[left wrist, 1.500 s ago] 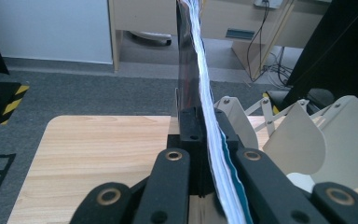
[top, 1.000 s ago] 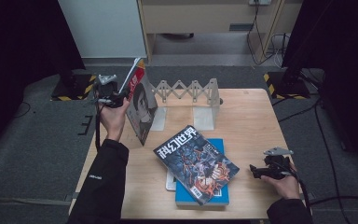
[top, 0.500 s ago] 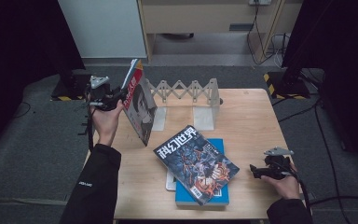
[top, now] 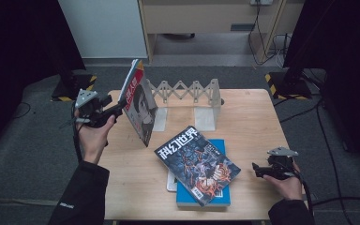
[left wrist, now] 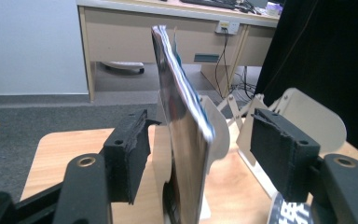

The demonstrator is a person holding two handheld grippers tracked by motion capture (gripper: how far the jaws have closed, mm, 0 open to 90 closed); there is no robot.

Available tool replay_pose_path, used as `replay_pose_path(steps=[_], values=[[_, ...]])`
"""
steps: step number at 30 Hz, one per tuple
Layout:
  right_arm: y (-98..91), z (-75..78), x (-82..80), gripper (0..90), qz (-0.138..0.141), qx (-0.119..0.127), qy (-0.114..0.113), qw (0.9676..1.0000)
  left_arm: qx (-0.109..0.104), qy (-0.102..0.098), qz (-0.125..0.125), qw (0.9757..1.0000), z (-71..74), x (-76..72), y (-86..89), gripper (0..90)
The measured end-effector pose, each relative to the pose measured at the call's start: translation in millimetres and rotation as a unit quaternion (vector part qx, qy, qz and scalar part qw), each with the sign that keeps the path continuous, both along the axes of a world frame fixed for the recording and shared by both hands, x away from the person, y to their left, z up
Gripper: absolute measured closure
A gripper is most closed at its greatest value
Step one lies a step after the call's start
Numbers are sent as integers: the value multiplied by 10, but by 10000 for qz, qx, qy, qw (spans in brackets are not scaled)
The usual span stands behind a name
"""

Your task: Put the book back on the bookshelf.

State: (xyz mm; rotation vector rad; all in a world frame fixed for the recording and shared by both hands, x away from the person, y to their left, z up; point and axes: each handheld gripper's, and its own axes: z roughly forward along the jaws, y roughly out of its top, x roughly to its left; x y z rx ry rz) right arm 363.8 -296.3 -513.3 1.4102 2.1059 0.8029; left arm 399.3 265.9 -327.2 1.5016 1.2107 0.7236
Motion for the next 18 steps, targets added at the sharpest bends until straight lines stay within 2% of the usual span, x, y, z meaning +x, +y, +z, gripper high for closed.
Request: replay_pose_path(steps=[2, 6, 11, 14, 16, 18], values=[[-6, 25, -2, 83, -21, 52, -74, 10000, 61, 32, -45, 10000, -52, -80, 27, 350], [-20, 80, -13, 105, -118, 172, -145, 9997, 14, 80, -216, 9997, -178, -194, 77, 326], [-30, 142, -24, 126, -154, 247, -271, 9992, -50, 239, -313, 9992, -368, -316, 82, 293], [-19, 178, -35, 185, -112, 342, -359, 9987, -58, 375, -417, 9984, -483, -353, 57, 290], [-9, 204, -37, 178, -6, 432, -313, 9986, -36, 431, -505, 9978, -572, -362, 20, 290], [15, 226, -42, 192, 67, 471, -384, 9981, -50, 420, -559, 9975, -644, -370, -16, 285]])
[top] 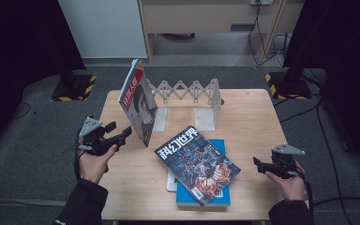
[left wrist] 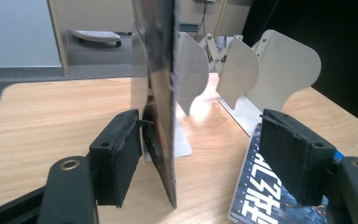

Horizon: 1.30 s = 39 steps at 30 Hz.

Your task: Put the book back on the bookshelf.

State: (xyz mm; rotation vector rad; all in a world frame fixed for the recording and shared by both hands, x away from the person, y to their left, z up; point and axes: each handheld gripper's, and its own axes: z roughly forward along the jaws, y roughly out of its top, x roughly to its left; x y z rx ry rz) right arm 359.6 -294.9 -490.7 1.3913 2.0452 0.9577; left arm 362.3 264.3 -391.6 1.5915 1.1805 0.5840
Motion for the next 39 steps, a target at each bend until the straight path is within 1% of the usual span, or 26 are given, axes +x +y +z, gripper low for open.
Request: replay_pose_path(steps=[1, 2, 4, 6, 8, 9, 11, 12, 13, 16, 18, 19, 22, 24, 27, 30, 32, 33, 35, 37, 39], values=[[11, 14, -5, 196, 20, 19, -7, 10000, -8, 1, -15, 10000, -36, -5, -19, 283], [25, 24, -7, 201, 33, 12, -96, 9999, 22, 20, -39, 10000, -71, -7, -41, 275], [54, 46, -16, 202, 57, -13, -179, 9998, 79, 53, -83, 9999, -140, -13, -86, 266], [93, 77, -25, 221, 134, -2, -252, 9996, 35, 129, -163, 9998, -206, -21, -127, 260], [131, 101, -29, 227, 196, 15, -347, 9992, 57, 206, -227, 9995, -271, -28, -161, 252], [151, 116, -33, 232, 220, 44, -355, 9991, 70, 235, -247, 9994, -305, -31, -177, 250], [191, 134, -35, 233, 244, 92, -370, 9990, -18, 351, -353, 9988, -380, -26, -209, 249], [213, 141, -37, 238, 252, 98, -362, 9990, -50, 434, -396, 9983, -414, -20, -229, 250], [230, 145, -37, 241, 291, 86, -355, 9989, -39, 492, -427, 9979, -447, -16, -251, 250], [285, 146, -35, 266, 365, 284, -233, 9987, 50, 541, -541, 9971, -517, -5, -321, 253], [318, 145, -36, 269, 415, 347, -175, 9984, 62, 592, -585, 9965, -553, 2, -361, 257], [329, 139, -33, 272, 457, 337, -200, 9982, 65, 619, -612, 9962, -570, 8, -380, 256], [374, 138, -38, 280, 508, 411, -172, 9977, 101, 686, -703, 9951, -628, 18, -435, 257], [401, 133, -41, 293, 546, 437, -197, 9974, 139, 742, -762, 9942, -671, 18, -480, 259], [449, 125, -51, 297, 595, 511, -153, 9968, 185, 837, -842, 9928, -729, 18, -546, 260], [491, 108, -61, 303, 650, 603, -140, 9960, 237, 927, -920, 9911, -785, 28, -588, 260], [509, 88, -77, 314, 652, 678, -201, 9954, 242, 1011, -923, 9903, -831, 42, -602, 262], [521, 81, -82, 318, 639, 728, -184, 9951, 274, 1052, -930, 9897, -856, 53, -605, 269], [541, 63, -94, 318, 649, 699, -170, 9953, 278, 1136, -929, 9888, -908, 80, -613, 273], [569, 52, -102, 327, 662, 672, -115, 9955, 228, 1237, -931, 9877, -953, 113, -618, 272], [594, 46, -108, 334, 687, 652, -103, 9955, 245, 1246, -916, 9877, -984, 132, -622, 272]])
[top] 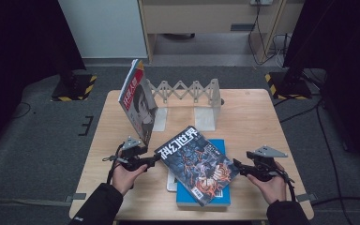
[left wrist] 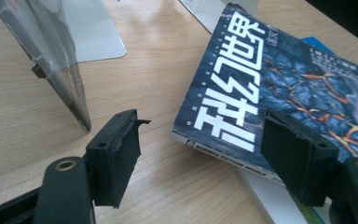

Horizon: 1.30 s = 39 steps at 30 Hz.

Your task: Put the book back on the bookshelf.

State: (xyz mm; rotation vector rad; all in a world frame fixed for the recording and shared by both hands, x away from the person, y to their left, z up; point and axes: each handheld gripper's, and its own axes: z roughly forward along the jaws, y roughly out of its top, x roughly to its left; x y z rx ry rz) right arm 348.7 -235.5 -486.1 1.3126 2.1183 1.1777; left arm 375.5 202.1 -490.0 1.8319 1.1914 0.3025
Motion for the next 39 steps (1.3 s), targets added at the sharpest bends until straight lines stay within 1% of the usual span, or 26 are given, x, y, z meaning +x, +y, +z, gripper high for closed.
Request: replay_pose_path(steps=[1, 3, 6, 8, 9, 11, 13, 15, 17, 19, 23, 27, 29, 31, 32, 34, 36, 37, 39], values=[[10, -4, -1, 334, 22, 3, 13, 10000, 7, 23, -11, 10000, -11, 9, 3, 271], [35, -13, -7, 334, 46, 9, 69, 10000, -136, 74, -9, 9999, -31, 23, 8, 265], [62, -27, -6, 334, 95, 1, 117, 9999, -262, 119, -47, 9996, -57, 53, 7, 260], [74, -33, -7, 334, 125, 3, 163, 9998, -404, 185, -76, 9990, -77, 86, -6, 258], [79, -38, -6, 334, 137, -10, 165, 9998, -443, 198, -90, 9988, -86, 101, -16, 255], [87, -45, -8, 334, 162, -20, 208, 9997, -409, 243, -141, 9988, -110, 123, -41, 251], [97, -54, -7, 334, 173, -17, 233, 9996, -333, 374, -191, 9986, -148, 140, -66, 246], [103, -65, -5, 334, 229, -35, 285, 9993, -293, 460, -235, 9982, -188, 158, -89, 246], [118, -78, -5, 336, 207, 11, 296, 9993, -436, 578, -297, 9969, -219, 182, -103, 236], [118, -78, -5, 334, 217, -2, 289, 9993, -564, 653, -352, 9956, -239, 204, -118, 234], [119, -86, -8, 337, 190, 25, 300, 9994, -766, 754, -509, 9929, -284, 241, -146, 228], [111, -94, -6, 338, 205, 28, 289, 9994, -903, 846, -541, 9908, -308, 275, -167, 226], [110, -97, -8, 338, 208, 48, 293, 9993, -962, 881, -497, 9902, -303, 282, -155, 247], [109, -99, -9, 339, 209, 46, 289, 9994, -996, 878, -472, 9900, -290, 282, -130, 287], [109, -100, -9, 339, 208, 46, 290, 9994, -1003, 862, -444, 9902, -273, 279, -117, 312], [111, -103, -11, 341, 210, 17, 275, 9994, -1074, 840, -442, 9897, -208, 270, -89, 364], [110, -104, -14, 345, 211, -47, 242, 9995, -1282, 845, -413, 9873, -132, 238, -60, 425], [107, -106, -17, 347, 205, -67, 234, 9995, -1317, 875, -434, 9865, -102, 217, -48, 444], [100, -109, -19, 348, 187, -77, 235, 9995, -1190, 901, -498, 9875, -69, 172, -47, 483]])
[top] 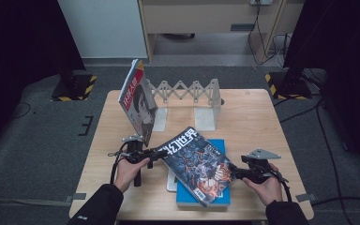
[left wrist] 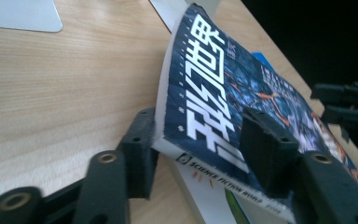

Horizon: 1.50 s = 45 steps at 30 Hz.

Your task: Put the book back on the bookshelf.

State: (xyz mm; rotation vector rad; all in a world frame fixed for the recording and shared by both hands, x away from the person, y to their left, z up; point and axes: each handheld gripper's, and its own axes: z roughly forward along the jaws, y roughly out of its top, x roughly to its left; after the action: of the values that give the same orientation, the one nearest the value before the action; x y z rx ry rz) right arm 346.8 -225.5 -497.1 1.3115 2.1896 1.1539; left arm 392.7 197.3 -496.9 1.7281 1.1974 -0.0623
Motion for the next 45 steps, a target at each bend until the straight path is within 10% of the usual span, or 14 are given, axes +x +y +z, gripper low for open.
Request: replay_pose_path(steps=[12, 21, 28, 32, 37, 45], values=[[-22, -1, 0, 327, -59, -32, -75, 9999, 334, 153, -257, 9990, -153, -48, -60, 362], [-22, -3, 1, 327, -41, -35, -62, 10000, -61, 360, -454, 9983, -274, 53, -165, 251], [-20, -15, -4, 332, -91, -53, -81, 9999, -4, 388, -404, 9984, -99, 11, -117, 396], [-20, -26, -7, 339, -132, -86, -62, 9999, -465, 366, -434, 9973, 57, -47, -85, 480], [-37, -40, -2, 339, -159, -96, -56, 9998, -694, 789, -688, 9921, 50, -77, -165, 523], [-60, -35, 3, 307, -187, -66, -51, 9998, -660, 920, -632, 9916, 93, -68, -203, 615]])
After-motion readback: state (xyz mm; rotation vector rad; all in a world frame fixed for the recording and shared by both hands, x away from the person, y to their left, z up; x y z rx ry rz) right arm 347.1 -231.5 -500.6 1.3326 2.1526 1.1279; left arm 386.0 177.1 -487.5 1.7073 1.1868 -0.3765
